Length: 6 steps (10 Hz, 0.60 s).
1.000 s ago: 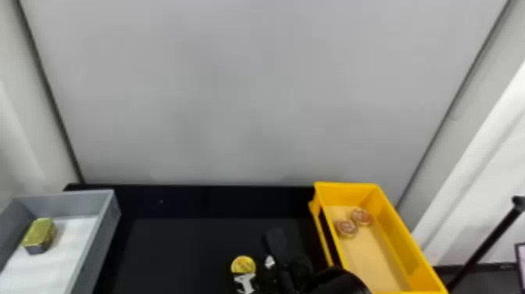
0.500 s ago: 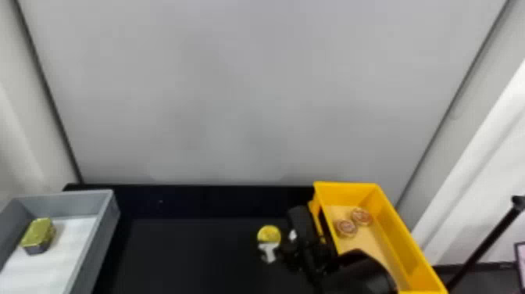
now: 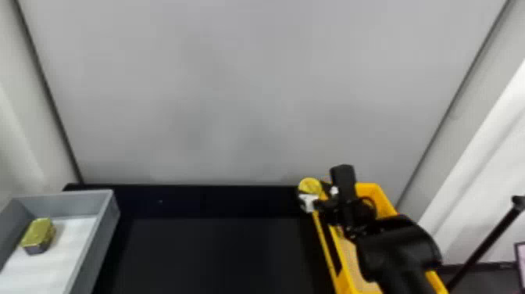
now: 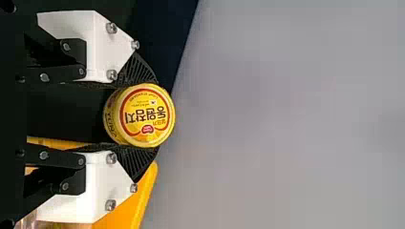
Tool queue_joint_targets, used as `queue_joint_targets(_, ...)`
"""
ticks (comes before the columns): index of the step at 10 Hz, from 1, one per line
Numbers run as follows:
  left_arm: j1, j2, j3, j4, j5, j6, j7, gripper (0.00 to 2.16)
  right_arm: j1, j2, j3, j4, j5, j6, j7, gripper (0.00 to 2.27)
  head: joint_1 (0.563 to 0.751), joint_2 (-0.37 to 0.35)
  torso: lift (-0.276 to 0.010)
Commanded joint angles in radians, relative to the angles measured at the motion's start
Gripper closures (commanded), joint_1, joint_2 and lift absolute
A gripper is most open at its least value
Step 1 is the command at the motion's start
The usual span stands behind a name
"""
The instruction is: Pick up the round yellow can and place it in the yellow rectangular box
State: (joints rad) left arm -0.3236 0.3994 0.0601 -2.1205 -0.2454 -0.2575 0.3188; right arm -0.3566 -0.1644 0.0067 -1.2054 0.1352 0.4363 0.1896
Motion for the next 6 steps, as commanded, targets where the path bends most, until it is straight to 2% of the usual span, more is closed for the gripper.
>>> queue_joint_targets(1,-0.003,0.004,0.003,-0.003,0.0,0.003,-0.001,0.45,-0.008,-0.04,-0.057,0.0,0.0,0.012,-0.021,0.72,0.563,-0.169,0.0)
queue_joint_targets(4,-0.003,0.004,0.006,-0.004,0.0,0.003,-0.003,0.45,0.004,-0.096,-0.162,-0.026,-0.046,0.073,-0.039,0.72,0.563,-0.169,0.0)
queue_joint_targets(5,-0.003,0.003,0.007,-0.004,0.0,0.001,-0.003,0.45,0.007,-0.124,-0.194,-0.019,-0.124,0.133,-0.039,0.72,0.563,-0.169,0.0)
queue_joint_targets(6,-0.002,0.001,0.011,-0.004,0.0,-0.002,-0.003,0.45,0.011,-0.17,-0.188,-0.006,-0.207,0.171,-0.047,0.72,0.563,-0.169,0.0)
